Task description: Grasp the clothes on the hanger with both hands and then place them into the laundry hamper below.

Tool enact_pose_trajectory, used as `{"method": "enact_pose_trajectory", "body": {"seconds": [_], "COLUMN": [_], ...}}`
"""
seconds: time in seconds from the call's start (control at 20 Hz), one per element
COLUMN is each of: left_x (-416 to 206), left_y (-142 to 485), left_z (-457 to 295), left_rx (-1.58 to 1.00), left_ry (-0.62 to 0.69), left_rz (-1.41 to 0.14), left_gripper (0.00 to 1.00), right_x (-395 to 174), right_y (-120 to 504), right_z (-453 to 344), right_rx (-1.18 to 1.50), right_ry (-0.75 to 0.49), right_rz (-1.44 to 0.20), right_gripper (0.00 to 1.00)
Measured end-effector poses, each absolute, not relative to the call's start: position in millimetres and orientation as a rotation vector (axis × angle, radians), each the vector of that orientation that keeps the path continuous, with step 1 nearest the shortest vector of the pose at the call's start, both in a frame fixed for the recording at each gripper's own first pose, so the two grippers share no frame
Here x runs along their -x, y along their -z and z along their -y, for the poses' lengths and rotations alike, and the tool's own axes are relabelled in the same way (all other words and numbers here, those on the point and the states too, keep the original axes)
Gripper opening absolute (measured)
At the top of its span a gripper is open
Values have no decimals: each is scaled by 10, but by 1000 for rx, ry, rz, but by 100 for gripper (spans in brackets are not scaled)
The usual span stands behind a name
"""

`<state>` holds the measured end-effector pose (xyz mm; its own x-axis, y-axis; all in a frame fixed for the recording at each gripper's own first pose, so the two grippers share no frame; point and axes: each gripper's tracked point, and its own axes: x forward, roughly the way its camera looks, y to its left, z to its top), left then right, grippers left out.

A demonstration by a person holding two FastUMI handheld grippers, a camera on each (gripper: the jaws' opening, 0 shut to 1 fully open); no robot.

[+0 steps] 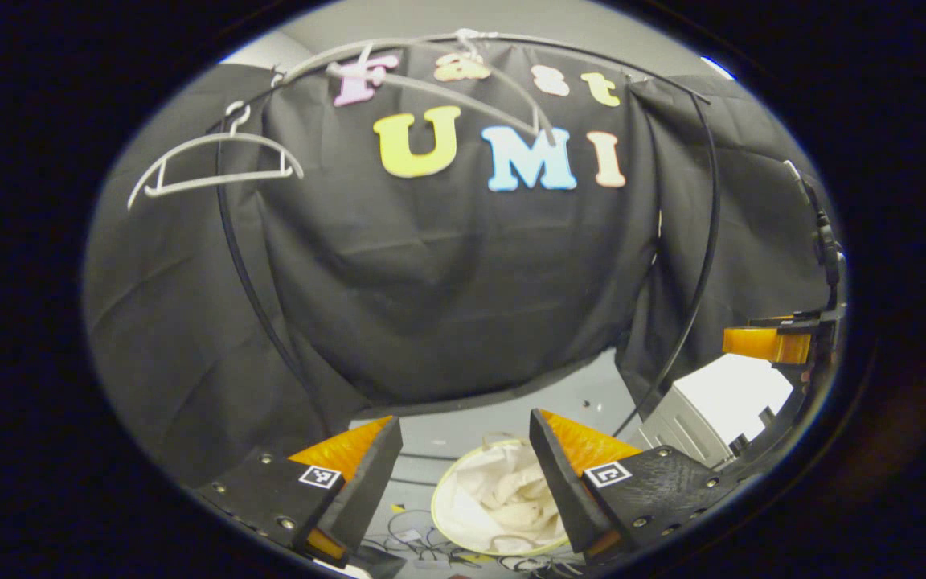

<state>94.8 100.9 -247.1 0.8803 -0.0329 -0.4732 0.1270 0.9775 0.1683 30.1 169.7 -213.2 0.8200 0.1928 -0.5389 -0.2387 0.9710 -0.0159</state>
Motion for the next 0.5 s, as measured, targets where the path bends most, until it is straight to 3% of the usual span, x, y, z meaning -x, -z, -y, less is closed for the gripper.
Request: {"method": "enact_pose_trajectory", "body": {"seconds": [0.3,0.35,0.4,0.45,0.5], "left_x": [-1104,-1126,-1102,-1109,-1094], "left_y": [1184,975,791,667,575], "left_z": [-165,-23,127,275,375], "left_rx": [-126,-116,-101,-84,-60], "left_ry": [74,80,94,110,109], "left_rz": [-261,-210,-154,-121,-99], "left_gripper": [94,94,94,94,94], "right_x": [-558,-304,-271,-265,-285], "right_y": [952,772,629,507,416], "right_z": [-1143,-932,-846,-763,-675], "right_rx": [123,107,93,79,64], "right_ry": [-176,-163,-157,-151,-144], "right_rz": [-253,-199,-151,-114,-86], "right_gripper": [98,93,98,93,98]}}
